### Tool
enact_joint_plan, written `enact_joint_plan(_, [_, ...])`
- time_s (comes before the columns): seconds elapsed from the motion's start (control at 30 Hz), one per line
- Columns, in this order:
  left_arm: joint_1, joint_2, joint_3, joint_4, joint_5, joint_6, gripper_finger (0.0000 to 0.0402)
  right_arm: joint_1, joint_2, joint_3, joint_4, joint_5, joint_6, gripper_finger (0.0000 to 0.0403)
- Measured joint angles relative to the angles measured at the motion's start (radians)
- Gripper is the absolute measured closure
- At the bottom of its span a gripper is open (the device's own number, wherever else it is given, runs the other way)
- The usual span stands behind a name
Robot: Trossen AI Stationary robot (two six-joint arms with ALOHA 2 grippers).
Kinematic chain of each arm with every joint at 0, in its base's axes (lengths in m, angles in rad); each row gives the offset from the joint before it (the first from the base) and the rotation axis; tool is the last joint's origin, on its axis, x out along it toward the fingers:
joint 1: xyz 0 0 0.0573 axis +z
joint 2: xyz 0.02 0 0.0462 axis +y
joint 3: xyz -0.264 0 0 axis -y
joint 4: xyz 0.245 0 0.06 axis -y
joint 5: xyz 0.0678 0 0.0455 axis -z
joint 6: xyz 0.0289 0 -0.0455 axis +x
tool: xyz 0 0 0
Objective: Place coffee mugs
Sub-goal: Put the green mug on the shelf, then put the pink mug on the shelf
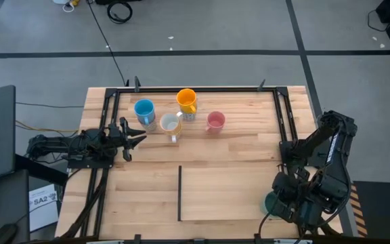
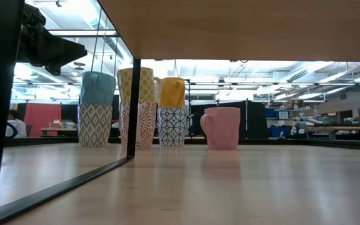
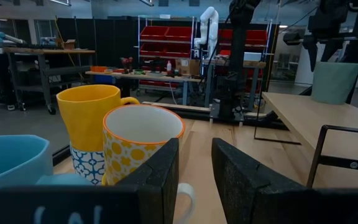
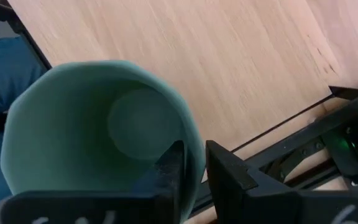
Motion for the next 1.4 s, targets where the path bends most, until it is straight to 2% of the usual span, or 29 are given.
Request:
enact_joint_plan(0.33, [0.000,0.000,0.000,0.000,0.000,0.000,0.0299,-0.003,0.000,0.000,0.000,-0.007,0.000,0.0256])
enact_joint_plan(0.47, [0.000,0.000,0.000,0.000,0.000,0.000,0.0299,-0.003,0.000,0.000,0.000,-0.013,-0.033,0.0239])
enact_joint_plan(1.17, [0.000,0.000,0.000,0.000,0.000,0.000,0.0299,-0.003,-0.002,0.000,0.000,-0.016,-0.074,0.0237])
enact_joint_plan(1.4, [0.000,0.000,0.000,0.000,0.000,0.000,0.0299,-0.003,-0.044,0.000,0.001,-0.016,-0.078,0.0237])
